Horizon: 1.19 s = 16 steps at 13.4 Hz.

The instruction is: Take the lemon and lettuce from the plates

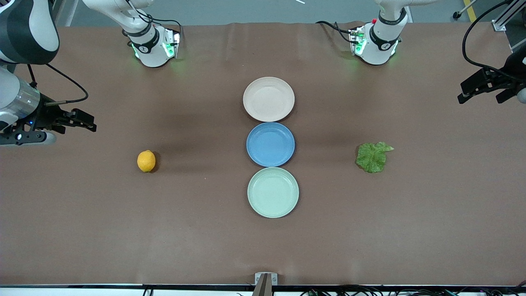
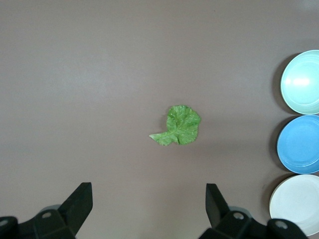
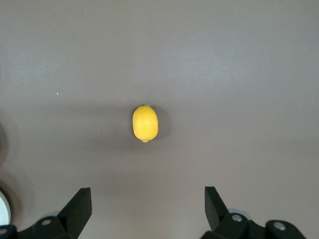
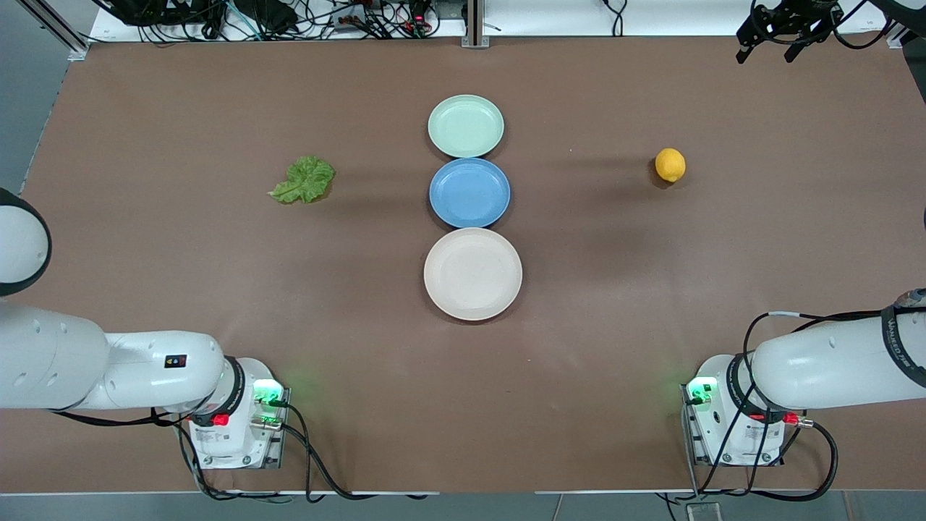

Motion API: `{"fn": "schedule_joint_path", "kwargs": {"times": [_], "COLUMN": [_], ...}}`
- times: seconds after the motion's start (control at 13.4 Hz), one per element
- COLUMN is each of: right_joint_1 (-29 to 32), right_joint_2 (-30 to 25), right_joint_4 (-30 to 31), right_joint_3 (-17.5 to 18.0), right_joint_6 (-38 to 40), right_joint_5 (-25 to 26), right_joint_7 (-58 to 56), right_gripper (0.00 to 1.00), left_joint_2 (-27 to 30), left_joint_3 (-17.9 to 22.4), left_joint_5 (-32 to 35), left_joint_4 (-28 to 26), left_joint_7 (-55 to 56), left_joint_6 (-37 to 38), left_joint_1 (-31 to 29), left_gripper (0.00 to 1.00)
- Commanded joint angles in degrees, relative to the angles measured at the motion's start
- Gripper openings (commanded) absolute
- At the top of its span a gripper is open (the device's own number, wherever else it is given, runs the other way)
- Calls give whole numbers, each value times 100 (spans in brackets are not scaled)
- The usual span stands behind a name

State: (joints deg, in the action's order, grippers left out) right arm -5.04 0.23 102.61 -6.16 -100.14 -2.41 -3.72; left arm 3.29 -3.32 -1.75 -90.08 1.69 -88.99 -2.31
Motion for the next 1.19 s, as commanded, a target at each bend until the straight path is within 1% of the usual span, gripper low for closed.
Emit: {"fn": "schedule_joint_path", "kwargs": {"times": [0.0,0.07,0.15,0.3,0.52,0.89,1.12], "right_joint_1": [318,468,504,513,574,610,583], "right_joint_2": [-330,-374,-435,-480,-726,-919,-893], "right_joint_4": [224,224,224,224,487,505,497], "right_joint_3": [342,544,616,625,625,616,608], "right_joint_6": [12,65,91,196,153,241,241], "right_joint_5": [109,144,222,232,232,232,232], "right_joint_7": [82,82,99,99,99,38,47], "right_gripper": [100,100,100,100,100,100,100], "left_joint_2": [13,13,13,13,13,13,5], "left_joint_3": [-19,-19,-19,-19,-19,-19,-19], "left_joint_5": [43,43,35,43,43,43,43], "left_joint_4": [34,34,34,60,61,61,61], "left_joint_7": [-81,-81,-90,-90,-90,-81,-81], "left_joint_6": [22,13,13,13,13,13,13], "left_joint_1": [-24,-24,-33,-24,-24,-24,-24], "left_gripper": [100,100,100,100,100,100,100]}}
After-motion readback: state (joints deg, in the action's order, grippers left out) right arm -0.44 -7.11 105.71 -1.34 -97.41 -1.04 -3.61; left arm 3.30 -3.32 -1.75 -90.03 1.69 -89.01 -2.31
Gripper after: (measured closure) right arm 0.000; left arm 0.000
